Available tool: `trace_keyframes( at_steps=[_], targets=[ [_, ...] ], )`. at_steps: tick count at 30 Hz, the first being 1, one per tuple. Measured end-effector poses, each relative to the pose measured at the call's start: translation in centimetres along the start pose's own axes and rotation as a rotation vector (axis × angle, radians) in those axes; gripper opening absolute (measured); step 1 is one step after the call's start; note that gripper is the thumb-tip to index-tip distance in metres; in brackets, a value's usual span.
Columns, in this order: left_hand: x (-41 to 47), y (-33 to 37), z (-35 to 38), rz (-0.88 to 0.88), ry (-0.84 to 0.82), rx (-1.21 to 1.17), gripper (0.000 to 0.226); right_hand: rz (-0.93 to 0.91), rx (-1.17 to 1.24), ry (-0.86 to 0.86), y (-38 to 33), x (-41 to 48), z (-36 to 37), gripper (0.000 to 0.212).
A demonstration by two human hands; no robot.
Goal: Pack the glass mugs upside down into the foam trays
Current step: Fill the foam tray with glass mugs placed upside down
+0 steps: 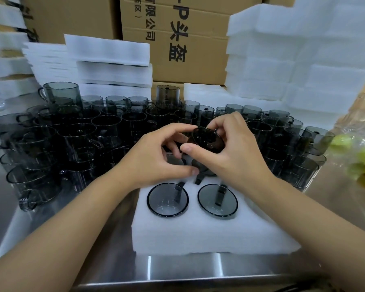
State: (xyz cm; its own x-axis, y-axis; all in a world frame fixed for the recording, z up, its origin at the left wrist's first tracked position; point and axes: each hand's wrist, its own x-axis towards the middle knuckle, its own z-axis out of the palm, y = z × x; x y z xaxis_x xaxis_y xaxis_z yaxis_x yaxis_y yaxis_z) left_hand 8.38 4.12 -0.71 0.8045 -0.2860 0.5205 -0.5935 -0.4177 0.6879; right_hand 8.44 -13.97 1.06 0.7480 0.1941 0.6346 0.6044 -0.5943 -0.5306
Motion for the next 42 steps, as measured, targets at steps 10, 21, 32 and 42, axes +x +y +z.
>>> trace_keyframes(
  at_steps=[10,21,32,42],
  targets=[
    [0.1,-0.3,-0.1,-0.071,-0.085,-0.085,0.070,0.059,0.099,-0.270,0.6,0.9,-2.5,0.036],
    [0.1,-0.8,-0.1,-0.097,-0.101,-0.085,0.034,0.093,-0.098,-0.305,0.6,-4.5,-10.5,0.048],
    [0.2,-0.7,-0.2,-0.099,-0.096,-0.094,0.021,0.099,-0.219,-0.298,0.6,-6.5,-9.0,0.058],
    [0.1,-0.6,-0.2,-0.079,-0.113,-0.071,0.032,0.123,-0.417,-0.289,0.8,-6.4,-8.2,0.067]
  ],
)
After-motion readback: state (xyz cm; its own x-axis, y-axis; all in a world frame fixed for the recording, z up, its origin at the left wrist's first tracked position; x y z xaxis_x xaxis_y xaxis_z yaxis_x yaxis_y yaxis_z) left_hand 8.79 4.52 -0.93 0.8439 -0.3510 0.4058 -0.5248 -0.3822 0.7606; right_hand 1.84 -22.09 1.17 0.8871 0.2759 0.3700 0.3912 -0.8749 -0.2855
